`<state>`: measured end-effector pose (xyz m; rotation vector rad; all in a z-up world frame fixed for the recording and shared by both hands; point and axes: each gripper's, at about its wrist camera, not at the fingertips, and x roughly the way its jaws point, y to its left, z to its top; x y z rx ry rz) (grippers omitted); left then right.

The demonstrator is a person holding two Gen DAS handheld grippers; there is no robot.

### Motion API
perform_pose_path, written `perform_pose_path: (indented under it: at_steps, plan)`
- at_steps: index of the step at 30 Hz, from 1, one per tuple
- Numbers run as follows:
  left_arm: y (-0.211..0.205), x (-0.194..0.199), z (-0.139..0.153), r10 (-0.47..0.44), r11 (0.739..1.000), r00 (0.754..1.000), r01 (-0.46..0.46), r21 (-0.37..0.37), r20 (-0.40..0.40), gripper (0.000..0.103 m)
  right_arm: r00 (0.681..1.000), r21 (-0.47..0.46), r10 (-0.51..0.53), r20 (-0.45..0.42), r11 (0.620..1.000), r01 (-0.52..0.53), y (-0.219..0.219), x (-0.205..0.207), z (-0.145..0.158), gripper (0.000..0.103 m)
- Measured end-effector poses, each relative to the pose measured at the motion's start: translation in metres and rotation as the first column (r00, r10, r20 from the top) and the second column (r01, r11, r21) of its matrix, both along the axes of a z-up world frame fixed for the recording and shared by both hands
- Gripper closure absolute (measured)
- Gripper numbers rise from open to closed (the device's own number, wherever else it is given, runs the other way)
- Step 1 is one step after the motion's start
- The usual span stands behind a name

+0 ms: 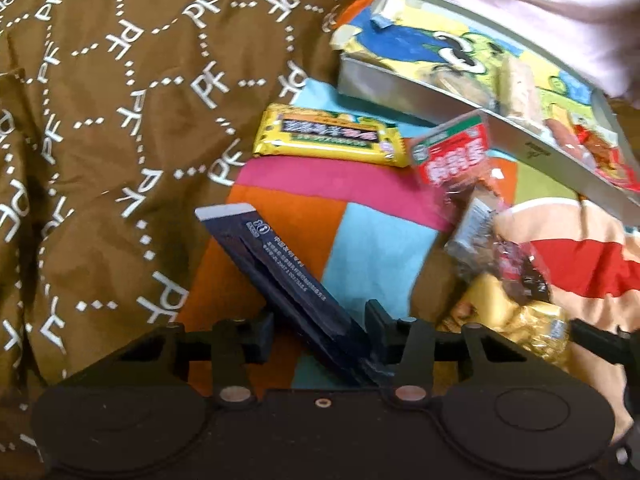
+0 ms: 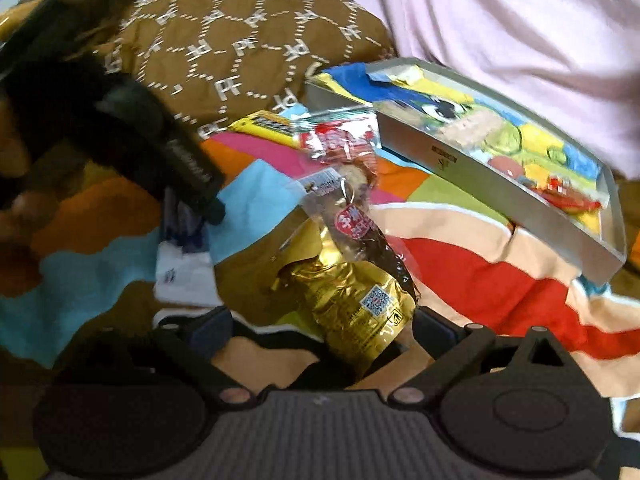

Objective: Organize snacks
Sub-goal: 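Grasp the blue tube pack with the left tool while the right grasps the gold sweet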

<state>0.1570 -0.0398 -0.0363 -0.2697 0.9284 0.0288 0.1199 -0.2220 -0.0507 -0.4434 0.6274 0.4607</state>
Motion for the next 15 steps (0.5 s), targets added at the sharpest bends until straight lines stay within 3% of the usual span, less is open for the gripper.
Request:
perform_pose_path:
  at_steps: [5,13,15]
  plan:
    - [-0.003,-0.005,0.007,-0.063,0.998,0.996,0.064,-0.009,0.061,0.070,0.997,0.119,-0.017,-0.076,0.993,0.026,-0.015,0.002,0.007,0.018]
    - [0.002,-0.003,0.012,-0.076,0.995,0.993,0.081,-0.050,0.090,0.075,0.994,0.275,0.037,-0.105,0.961,-0.007,-0.023,-0.011,0.024,0.030]
    - [0.004,-0.004,0.012,-0.070,0.996,0.994,0.075,-0.055,0.089,0.076,0.991,0.325,0.029,-0.131,0.946,0.015,-0.025,-0.007,0.024,0.037]
